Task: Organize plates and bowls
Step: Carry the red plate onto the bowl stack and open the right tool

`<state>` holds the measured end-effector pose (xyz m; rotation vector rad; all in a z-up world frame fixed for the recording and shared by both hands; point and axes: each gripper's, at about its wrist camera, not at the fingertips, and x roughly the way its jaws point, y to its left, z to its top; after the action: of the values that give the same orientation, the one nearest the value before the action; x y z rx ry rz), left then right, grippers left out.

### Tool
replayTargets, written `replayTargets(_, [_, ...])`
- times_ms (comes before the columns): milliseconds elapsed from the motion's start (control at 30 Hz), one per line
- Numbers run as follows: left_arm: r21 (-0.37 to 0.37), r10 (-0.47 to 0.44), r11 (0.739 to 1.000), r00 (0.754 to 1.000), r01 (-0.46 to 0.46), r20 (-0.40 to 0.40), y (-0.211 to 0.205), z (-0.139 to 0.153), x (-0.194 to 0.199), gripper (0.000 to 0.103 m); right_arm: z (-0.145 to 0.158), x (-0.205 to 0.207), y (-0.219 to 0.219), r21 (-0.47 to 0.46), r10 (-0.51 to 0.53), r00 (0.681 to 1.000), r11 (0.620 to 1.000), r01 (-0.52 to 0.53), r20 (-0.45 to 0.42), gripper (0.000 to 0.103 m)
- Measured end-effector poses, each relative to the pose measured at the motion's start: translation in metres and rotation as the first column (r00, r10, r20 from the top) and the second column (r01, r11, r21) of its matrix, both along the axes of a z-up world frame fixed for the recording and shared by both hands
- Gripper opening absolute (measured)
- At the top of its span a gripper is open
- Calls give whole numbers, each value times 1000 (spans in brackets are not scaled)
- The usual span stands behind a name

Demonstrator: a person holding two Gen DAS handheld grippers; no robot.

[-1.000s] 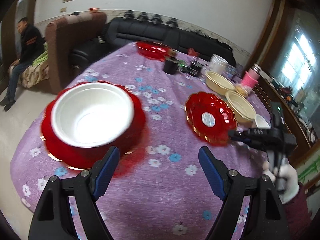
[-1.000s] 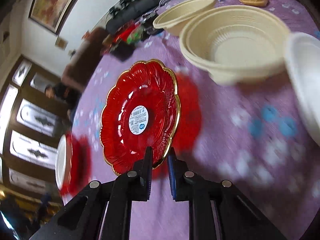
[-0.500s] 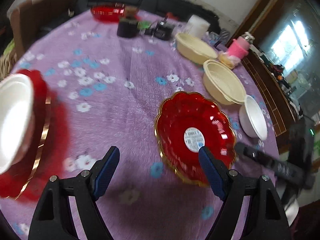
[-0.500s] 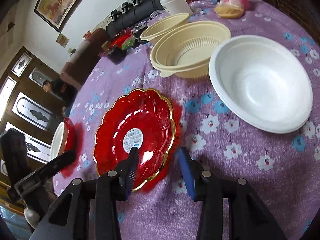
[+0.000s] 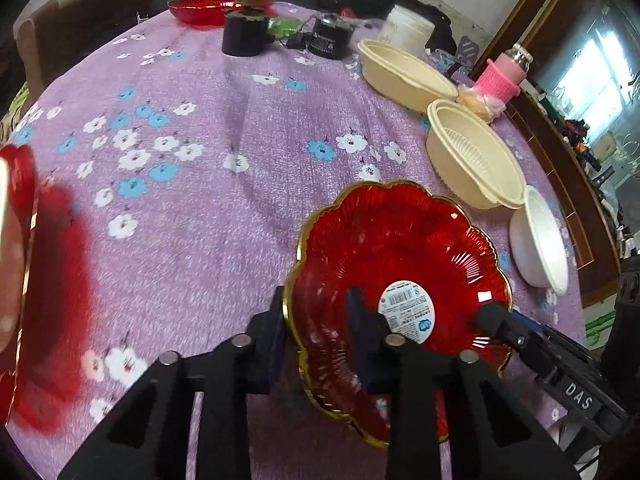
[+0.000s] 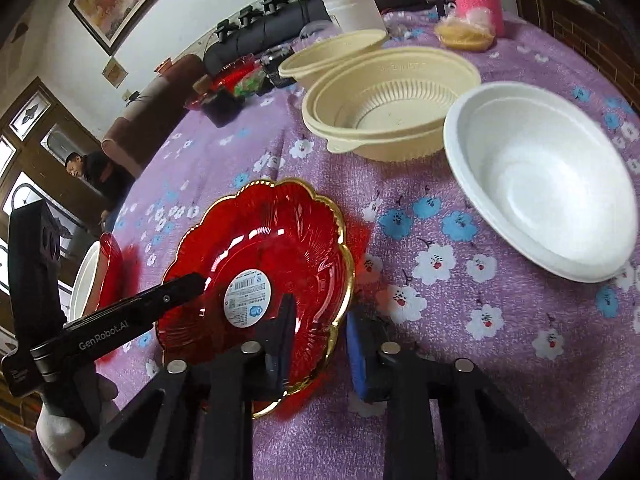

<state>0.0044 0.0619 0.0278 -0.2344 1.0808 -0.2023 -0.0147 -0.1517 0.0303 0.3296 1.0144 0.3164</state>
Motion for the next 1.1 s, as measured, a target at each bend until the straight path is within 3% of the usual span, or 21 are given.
replayTargets(100, [-31, 10, 999, 999, -9, 34, 10, 17, -15, 24, 14, -8, 1, 6, 7, 1000, 1000, -7, 29, 23])
replayTargets(233, [-5, 45, 999, 990, -44, 133, 29, 46, -36, 24, 41, -18, 24, -30, 48, 994, 999, -45, 100, 23])
replayTargets(400, [-7, 129, 991, 961, -132, 243, 82, 83, -64, 24, 64, -22, 71, -18, 122, 981, 992, -121, 152, 24])
replayTargets(567, [58, 225, 965, 920, -256, 322, 143, 104, -81, 25, 76, -17, 144, -16, 225, 956, 974, -226, 187, 24])
replayTargets(767, [42, 369, 917, 885, -396, 285, 226, 89, -83, 26, 78, -11, 238, -58, 326, 918, 945, -321, 227, 24])
replayTargets(900, [59, 421, 892, 872, -448, 251, 258, 69, -78, 26, 69, -9, 288, -139, 379, 894, 925, -355, 239, 24])
replayTargets(1100, [147, 422, 876, 877, -459, 229, 271, 45, -75, 26, 49, -5, 319, -207, 414, 883, 905, -373, 220, 24])
